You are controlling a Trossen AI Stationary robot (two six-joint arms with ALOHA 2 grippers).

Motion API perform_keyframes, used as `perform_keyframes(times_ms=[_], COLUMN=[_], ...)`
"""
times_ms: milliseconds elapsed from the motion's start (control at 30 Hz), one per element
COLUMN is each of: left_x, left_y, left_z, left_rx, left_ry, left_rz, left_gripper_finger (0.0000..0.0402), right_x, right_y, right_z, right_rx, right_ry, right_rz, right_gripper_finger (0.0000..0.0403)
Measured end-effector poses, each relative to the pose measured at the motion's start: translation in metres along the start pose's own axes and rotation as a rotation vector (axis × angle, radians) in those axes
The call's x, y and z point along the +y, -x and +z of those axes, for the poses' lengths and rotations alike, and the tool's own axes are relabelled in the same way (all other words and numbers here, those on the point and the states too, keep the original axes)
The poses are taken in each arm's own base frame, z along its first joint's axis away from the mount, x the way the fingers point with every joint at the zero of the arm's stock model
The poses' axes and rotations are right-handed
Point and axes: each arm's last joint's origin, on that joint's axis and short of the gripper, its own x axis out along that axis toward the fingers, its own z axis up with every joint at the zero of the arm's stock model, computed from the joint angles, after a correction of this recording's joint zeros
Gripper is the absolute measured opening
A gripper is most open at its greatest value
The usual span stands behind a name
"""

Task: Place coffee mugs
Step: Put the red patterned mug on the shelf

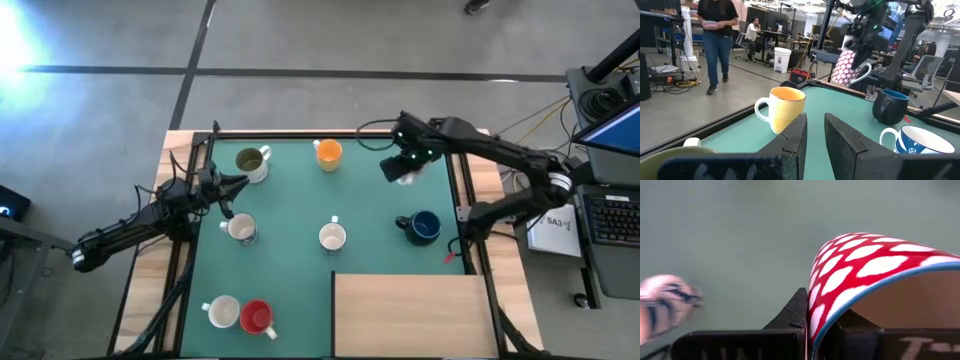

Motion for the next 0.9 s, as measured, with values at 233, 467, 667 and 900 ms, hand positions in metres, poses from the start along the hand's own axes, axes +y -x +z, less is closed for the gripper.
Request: perform_keyframes(times_ms=[233,467,667,900], left_x=[0.000,0.000,0.000,0.000], left_y=[0.000,0.000,0.000,0.000], left_z=[0.000,0.000,0.000,0.000], left_rx=[0.000,0.000,0.000,0.000], left_ry=[0.000,0.000,0.000,0.000], left_rz=[0.000,0.000,0.000,0.001], left_gripper_finger=[0.0049,0.0049,0.0049,0.0049], right_x=[0.041,0.077,0.101,0.120], right_y=[0.026,0.037,0.053,0.080], right_z=[-0.032,-0.068,-0.103,-0.144], right_rx=[0.004,0.075,0.200,0.331], right_ry=[0.027,0.063,0.110,0.158], right_rz=[0.136,0.221,0.331,0.424], right_gripper_finger=[0.0013,0.0013,0.0013,0.0013])
